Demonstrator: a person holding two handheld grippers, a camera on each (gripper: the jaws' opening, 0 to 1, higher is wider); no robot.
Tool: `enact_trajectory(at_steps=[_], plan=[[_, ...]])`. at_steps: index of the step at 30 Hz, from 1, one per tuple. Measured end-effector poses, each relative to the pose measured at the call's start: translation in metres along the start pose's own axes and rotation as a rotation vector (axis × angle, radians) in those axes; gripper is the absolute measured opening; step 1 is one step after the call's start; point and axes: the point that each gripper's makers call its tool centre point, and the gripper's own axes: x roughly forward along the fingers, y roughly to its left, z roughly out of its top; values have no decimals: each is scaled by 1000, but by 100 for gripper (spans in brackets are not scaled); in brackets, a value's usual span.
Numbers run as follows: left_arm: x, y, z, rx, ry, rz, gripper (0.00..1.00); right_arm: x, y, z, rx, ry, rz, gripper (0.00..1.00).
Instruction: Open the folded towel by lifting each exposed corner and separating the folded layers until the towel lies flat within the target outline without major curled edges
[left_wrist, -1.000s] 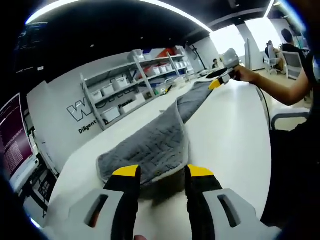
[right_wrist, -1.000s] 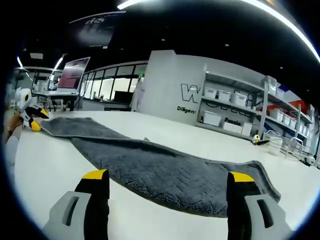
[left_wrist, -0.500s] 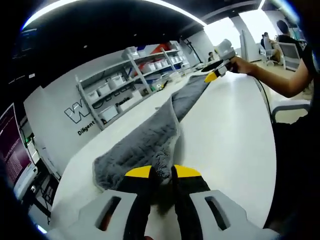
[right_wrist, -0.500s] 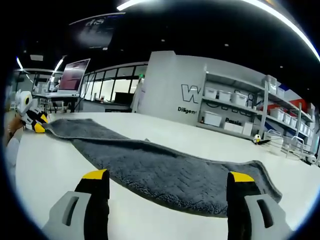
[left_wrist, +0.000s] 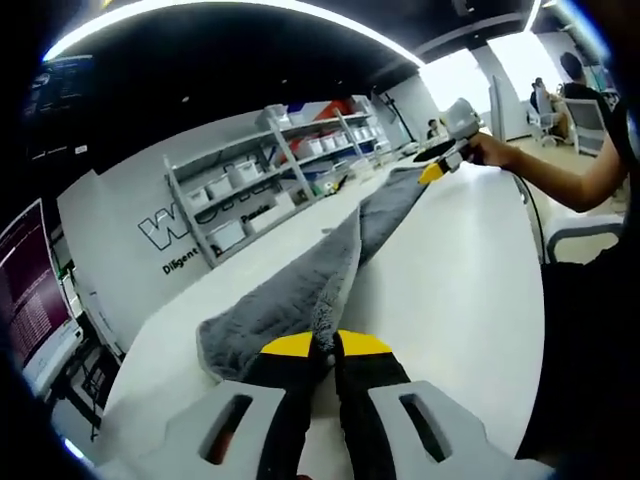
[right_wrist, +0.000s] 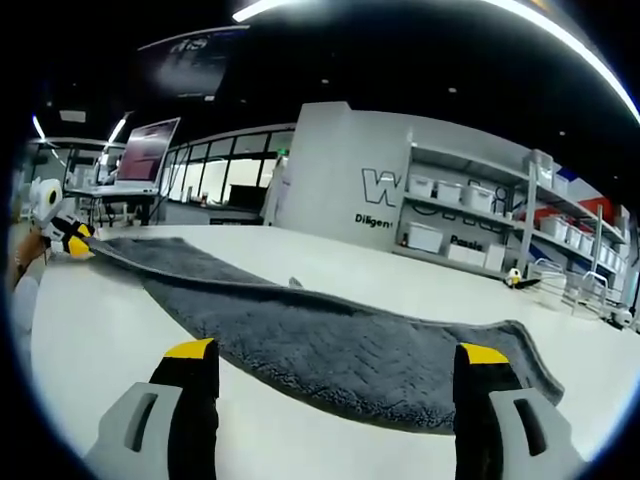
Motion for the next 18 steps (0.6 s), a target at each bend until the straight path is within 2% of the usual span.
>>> enact_trajectory(at_steps=[6, 18], plan=[[-8, 7, 3, 11, -9, 28, 6, 0, 0, 0, 0, -1, 0, 99], [-26, 23, 0, -22, -25, 95, 6, -1, 2, 0, -2, 2, 0, 99]])
